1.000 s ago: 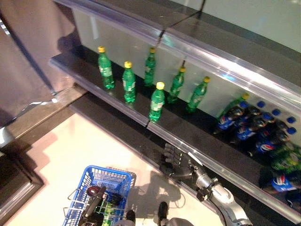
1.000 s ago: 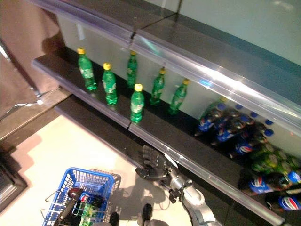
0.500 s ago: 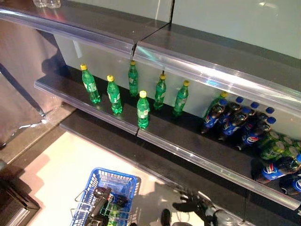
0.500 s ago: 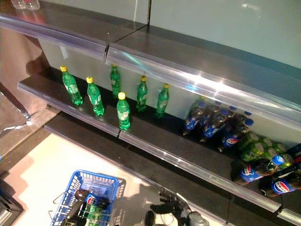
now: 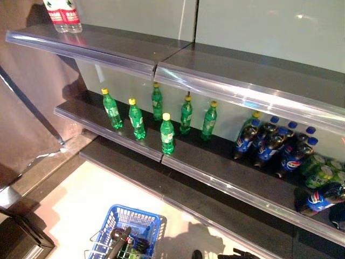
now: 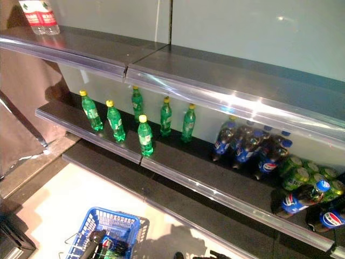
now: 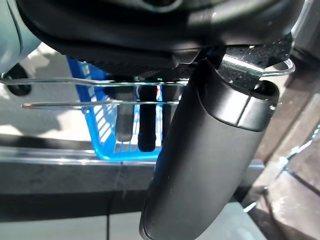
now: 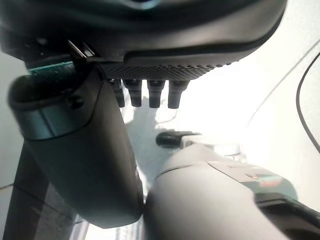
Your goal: Pick up the drink and place into the basket.
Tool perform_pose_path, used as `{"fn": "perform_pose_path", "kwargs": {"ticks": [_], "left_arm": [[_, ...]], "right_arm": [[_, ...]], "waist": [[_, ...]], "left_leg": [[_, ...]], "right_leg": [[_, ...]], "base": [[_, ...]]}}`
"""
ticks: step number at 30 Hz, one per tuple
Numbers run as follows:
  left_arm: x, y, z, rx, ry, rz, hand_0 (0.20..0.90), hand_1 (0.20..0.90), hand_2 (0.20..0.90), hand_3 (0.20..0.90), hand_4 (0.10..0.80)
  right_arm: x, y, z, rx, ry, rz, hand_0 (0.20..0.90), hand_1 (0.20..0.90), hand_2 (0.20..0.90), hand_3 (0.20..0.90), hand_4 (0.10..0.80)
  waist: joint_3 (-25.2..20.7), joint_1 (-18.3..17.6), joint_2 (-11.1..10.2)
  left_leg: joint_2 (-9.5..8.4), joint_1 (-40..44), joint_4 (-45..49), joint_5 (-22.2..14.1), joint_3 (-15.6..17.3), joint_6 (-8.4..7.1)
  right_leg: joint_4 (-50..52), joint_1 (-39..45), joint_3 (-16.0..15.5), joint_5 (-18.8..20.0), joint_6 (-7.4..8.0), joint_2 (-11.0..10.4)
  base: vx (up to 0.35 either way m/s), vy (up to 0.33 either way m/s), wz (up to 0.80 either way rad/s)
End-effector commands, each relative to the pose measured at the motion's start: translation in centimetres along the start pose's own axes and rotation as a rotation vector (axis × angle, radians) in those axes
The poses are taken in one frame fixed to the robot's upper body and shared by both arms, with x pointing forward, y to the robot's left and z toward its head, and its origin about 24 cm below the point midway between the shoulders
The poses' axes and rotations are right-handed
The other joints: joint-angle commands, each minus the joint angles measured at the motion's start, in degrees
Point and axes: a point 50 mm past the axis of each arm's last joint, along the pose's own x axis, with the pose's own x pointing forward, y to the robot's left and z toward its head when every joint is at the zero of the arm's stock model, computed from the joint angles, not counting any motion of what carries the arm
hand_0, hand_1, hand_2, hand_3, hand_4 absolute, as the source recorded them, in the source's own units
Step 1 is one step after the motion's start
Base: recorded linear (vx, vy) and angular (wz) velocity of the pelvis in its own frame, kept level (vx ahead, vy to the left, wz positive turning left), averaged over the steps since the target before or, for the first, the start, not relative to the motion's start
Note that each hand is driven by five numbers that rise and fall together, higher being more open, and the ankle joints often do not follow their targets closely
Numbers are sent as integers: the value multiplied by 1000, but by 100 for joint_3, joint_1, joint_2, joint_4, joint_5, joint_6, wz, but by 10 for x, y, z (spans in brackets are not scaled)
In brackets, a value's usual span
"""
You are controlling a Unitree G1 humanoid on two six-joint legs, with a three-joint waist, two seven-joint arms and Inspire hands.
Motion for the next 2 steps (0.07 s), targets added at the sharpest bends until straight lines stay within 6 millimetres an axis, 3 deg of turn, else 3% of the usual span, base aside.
{"fn": "perform_pose_path", "kwargs": {"ticks": [1,2], "left_arm": [[12,-63,25,-38,-132,-379,300,300,300,200,100],[12,-63,25,-39,-129,-380,300,300,300,200,100]], "right_arm": [[-1,-18,10,-12,6,-75,900,900,900,900,800],[-1,-18,9,-10,6,-77,900,900,900,900,800]], "waist": [[-295,99,7],[-297,98,9]], "left_leg": [[-348,-383,476,-314,-442,32],[-348,-384,475,-314,-442,33]], "right_leg": [[22,382,-241,-361,245,-26],[23,379,-242,-362,246,-26]], "base": [[-2,-1,8],[-6,0,5]]}}
